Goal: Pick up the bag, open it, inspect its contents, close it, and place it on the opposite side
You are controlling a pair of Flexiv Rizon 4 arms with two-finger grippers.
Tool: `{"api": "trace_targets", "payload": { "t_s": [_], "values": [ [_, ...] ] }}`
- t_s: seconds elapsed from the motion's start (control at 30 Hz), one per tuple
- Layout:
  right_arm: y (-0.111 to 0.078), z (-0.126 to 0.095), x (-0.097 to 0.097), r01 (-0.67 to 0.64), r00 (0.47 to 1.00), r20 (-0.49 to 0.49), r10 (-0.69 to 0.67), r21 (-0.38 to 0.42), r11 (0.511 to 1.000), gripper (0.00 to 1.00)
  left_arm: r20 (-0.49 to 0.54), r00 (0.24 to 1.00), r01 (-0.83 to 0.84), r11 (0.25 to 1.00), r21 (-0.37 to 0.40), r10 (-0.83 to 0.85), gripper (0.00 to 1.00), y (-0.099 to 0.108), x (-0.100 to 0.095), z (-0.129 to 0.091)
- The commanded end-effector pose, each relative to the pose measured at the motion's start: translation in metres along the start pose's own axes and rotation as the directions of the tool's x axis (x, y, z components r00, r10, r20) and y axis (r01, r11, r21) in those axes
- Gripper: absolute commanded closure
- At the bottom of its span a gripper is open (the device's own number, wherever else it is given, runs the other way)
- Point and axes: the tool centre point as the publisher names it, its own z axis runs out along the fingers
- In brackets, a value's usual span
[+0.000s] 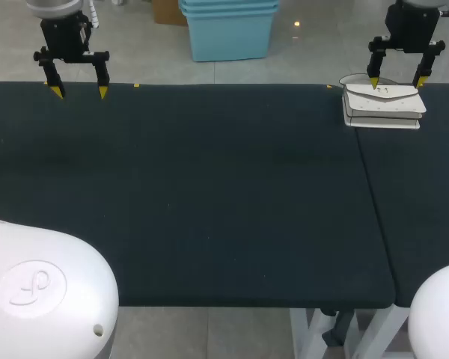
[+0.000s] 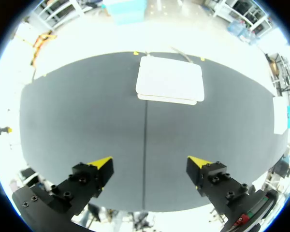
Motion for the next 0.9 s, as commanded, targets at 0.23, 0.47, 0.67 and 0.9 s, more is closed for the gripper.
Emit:
{"api": "trace_targets", "payload": {
  "t_s": [0.23,0.47,0.67,0.9],
  "values": [
    [0.000,0.000,0.000,0.000,1.000,0.000,0.000,0.000,1.000,0.00,0.000,1.000,0.000,1.000,0.000,0.000,0.00,0.000,0.000,0.000],
    [0.000,0.000,0.000,0.000,1.000,0.000,0.000,0.000,1.000,0.00,0.000,1.000,0.000,1.000,0.000,0.000,0.00,0.000,0.000,0.000],
    [0.000,0.000,0.000,0.000,1.000,0.000,0.000,0.000,1.000,0.00,-0.003,0.998,-0.068,0.997,0.034,0.068,0.00,-0.001,0.006,0.000],
    [0.005,0.007,-0.010,0.011,0.996,-0.090,-0.009,0.023,1.000,0.00,-0.110,0.949,-0.275,0.946,0.170,0.296,0.00,0.001,0.015,0.008]
  ]
}}
